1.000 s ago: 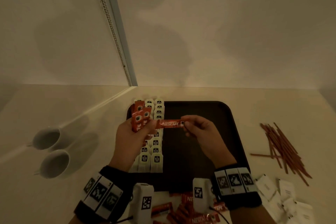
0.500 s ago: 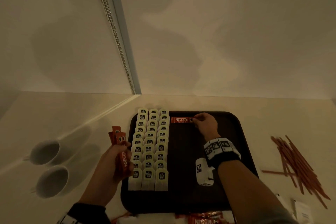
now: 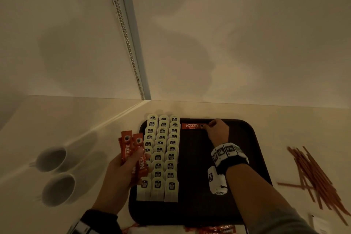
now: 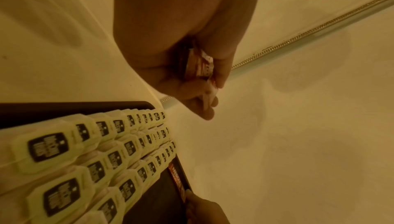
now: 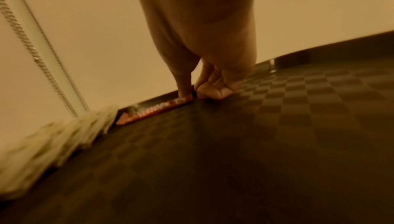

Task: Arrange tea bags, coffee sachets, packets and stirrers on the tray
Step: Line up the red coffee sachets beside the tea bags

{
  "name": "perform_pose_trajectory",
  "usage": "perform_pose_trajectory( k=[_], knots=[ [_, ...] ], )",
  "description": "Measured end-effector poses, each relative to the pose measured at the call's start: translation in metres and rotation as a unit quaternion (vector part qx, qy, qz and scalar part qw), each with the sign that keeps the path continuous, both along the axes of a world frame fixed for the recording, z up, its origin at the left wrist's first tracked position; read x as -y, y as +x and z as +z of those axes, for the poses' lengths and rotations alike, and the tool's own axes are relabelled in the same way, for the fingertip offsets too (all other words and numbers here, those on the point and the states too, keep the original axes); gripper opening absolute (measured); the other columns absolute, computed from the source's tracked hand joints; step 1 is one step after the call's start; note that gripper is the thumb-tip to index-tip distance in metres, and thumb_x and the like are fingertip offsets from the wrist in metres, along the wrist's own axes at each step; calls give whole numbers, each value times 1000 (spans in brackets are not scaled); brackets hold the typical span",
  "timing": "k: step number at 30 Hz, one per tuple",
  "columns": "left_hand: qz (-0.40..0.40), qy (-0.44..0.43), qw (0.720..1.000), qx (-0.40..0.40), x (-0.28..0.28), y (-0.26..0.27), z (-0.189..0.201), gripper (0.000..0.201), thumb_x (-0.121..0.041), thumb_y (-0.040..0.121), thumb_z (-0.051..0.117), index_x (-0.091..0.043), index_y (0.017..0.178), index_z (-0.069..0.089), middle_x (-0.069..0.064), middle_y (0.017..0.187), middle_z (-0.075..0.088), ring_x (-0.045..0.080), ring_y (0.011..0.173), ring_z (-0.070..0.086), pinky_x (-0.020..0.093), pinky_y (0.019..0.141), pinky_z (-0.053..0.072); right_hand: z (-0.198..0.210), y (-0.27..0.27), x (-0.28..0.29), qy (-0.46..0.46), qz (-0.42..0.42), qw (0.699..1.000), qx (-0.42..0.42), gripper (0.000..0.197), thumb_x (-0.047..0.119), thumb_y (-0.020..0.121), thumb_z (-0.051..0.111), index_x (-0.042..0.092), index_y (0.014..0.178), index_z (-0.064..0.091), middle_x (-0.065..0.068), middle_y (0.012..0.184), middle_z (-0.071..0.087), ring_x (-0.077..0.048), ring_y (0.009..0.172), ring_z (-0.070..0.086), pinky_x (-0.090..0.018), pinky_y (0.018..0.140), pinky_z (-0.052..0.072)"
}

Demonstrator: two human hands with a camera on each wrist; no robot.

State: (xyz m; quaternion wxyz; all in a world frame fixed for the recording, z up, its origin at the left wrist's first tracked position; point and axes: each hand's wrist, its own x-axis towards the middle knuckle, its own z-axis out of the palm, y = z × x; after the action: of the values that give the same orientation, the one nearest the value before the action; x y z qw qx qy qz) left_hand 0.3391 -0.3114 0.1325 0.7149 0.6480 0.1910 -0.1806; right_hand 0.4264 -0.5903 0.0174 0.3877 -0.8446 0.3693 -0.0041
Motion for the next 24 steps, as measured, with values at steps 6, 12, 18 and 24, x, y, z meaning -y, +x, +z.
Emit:
perform_pose_trajectory(
  k=[6, 12, 18, 24],
  knots=[
    [-79, 80, 989, 92, 18, 17, 14, 18, -27, 85, 65, -12, 93, 69, 3, 76, 73, 7, 51, 59, 20, 48, 47, 99, -27, -53, 193, 226, 942, 158, 16, 29, 92, 55, 17, 100, 62, 4, 93, 63, -4, 83, 59, -13, 66, 47],
    [-129, 68, 982, 119, 30, 32, 30, 25, -39, 80, 65, -18, 93, 68, 2, 72, 70, 13, 58, 62, 26, 53, 45, 141, -57, -80, 289, 318, 877, 213, 11, 5, 88, 59, 2, 99, 62, -1, 77, 62, 0, 61, 57, -13, 59, 48],
    [-136, 44, 979, 148, 21, 28, 30, 19, -16, 80, 71, -18, 99, 66, 0, 86, 74, 13, 76, 71, 20, 62, 52, 138, -73, -70, 325, 237, 889, 220, 12, 4, 88, 58, 1, 99, 59, -9, 87, 63, -6, 69, 62, -17, 64, 52],
    [-127, -68, 983, 118, 24, 20, 24, 33, 2, 79, 67, -12, 109, 62, 10, 100, 70, 24, 95, 69, 27, 77, 56, 140, -88, -75, 312, 288, 877, 227, 12, 2, 86, 59, 9, 96, 61, -4, 93, 62, -7, 78, 61, -20, 72, 52]
  ],
)
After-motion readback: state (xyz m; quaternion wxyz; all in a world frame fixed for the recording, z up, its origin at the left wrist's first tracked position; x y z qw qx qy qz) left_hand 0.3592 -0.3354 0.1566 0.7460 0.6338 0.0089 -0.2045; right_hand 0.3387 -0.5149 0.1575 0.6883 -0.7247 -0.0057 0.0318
